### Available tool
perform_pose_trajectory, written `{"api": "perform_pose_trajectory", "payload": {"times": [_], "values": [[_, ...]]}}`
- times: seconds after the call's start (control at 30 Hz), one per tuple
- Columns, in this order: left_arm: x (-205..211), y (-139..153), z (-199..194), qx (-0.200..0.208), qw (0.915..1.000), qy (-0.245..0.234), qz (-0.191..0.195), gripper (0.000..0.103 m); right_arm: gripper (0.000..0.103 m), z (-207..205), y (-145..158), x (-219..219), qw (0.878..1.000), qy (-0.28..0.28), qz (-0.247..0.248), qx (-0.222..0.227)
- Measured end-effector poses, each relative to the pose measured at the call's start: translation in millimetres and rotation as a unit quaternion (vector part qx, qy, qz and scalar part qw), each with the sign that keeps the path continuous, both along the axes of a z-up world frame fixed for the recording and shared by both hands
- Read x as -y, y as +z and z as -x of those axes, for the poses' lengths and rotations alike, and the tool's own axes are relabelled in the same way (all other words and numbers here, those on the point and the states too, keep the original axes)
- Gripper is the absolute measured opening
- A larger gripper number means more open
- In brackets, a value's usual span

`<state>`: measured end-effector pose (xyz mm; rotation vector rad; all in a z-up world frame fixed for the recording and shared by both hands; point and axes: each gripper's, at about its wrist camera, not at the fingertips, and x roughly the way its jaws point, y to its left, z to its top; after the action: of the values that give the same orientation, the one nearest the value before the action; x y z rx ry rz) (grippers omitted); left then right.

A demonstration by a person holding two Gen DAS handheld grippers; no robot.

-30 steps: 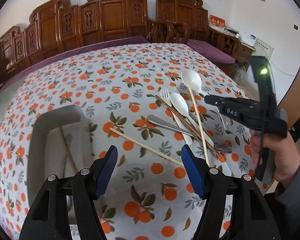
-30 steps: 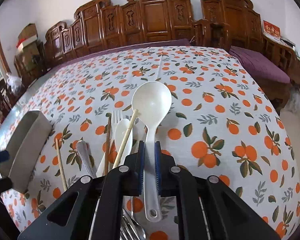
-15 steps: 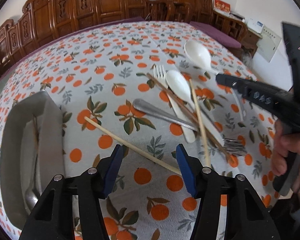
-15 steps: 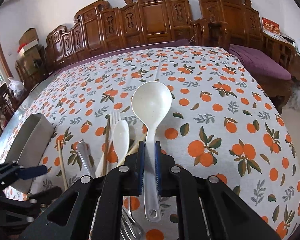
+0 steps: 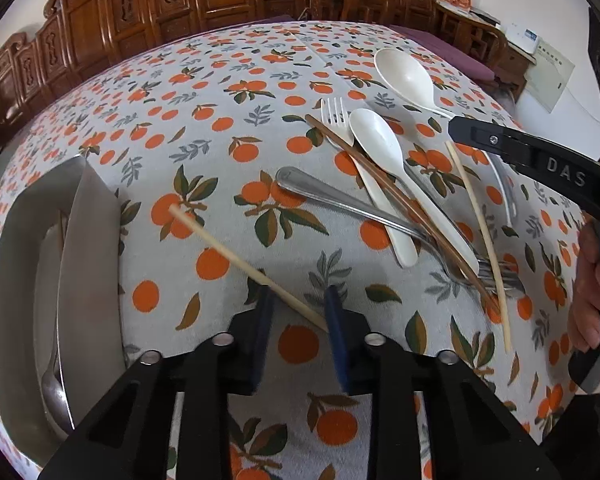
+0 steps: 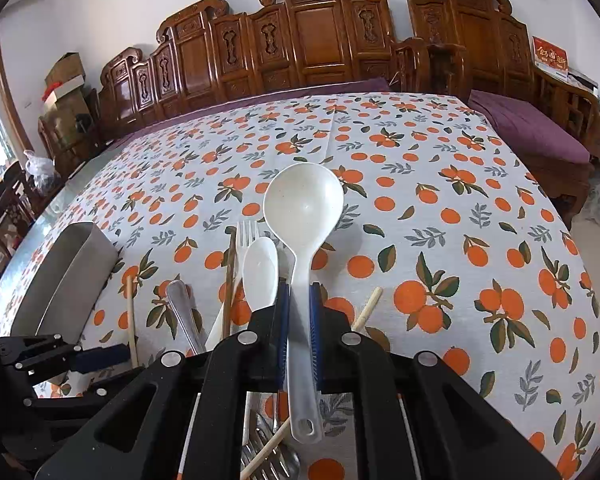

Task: Organize utensils
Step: 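Grasp a light wooden chopstick from the pile with the left tool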

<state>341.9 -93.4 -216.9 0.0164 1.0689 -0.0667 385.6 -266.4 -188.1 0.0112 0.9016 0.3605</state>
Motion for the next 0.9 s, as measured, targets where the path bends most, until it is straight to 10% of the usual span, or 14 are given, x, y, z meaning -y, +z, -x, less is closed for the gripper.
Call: {"api": "perform_pose_trajectory", "payload": {"times": [0.47,0.67,0.9], "values": [[-17,5,19,-0.020,0.9995,0.009,0.021,0.006,0.011,1,-3,-15,1.000,0.014,0.010,-0.002],[-14,3,8,-0.023,0.9993,0.027,0.015,0.026,0.011,2,1,-17,1.000,0.018,0.009,0.002],[-8,-3,-10,-0.029,0.9986,0.041,-0.014,0.025,0.011,5,7,-9,1.000,0.016,-0.003,0.009]]}}
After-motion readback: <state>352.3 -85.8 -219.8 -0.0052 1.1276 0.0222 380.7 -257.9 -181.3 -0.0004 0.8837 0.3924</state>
